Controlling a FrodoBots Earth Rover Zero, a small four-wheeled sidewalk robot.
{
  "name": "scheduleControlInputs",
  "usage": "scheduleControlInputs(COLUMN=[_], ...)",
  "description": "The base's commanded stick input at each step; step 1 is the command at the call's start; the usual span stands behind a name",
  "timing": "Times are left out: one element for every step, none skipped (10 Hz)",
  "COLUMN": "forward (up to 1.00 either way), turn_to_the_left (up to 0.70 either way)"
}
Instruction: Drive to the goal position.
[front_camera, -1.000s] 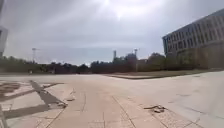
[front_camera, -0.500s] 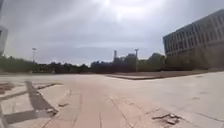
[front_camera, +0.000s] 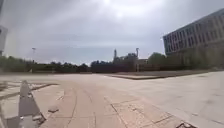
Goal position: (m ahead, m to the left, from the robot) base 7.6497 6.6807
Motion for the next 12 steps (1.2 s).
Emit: scheduleControlInputs(forward=[0.70,0.70,0.70,0.70,0.70,0.70,0.70,0.70,0.70,0.70,0.70,0.70], turn_to_the_left=[0.00,0.00,0.00,0.00,0.18,0.35,0.35,0.35,0.35,0.35,0.35,0.16])
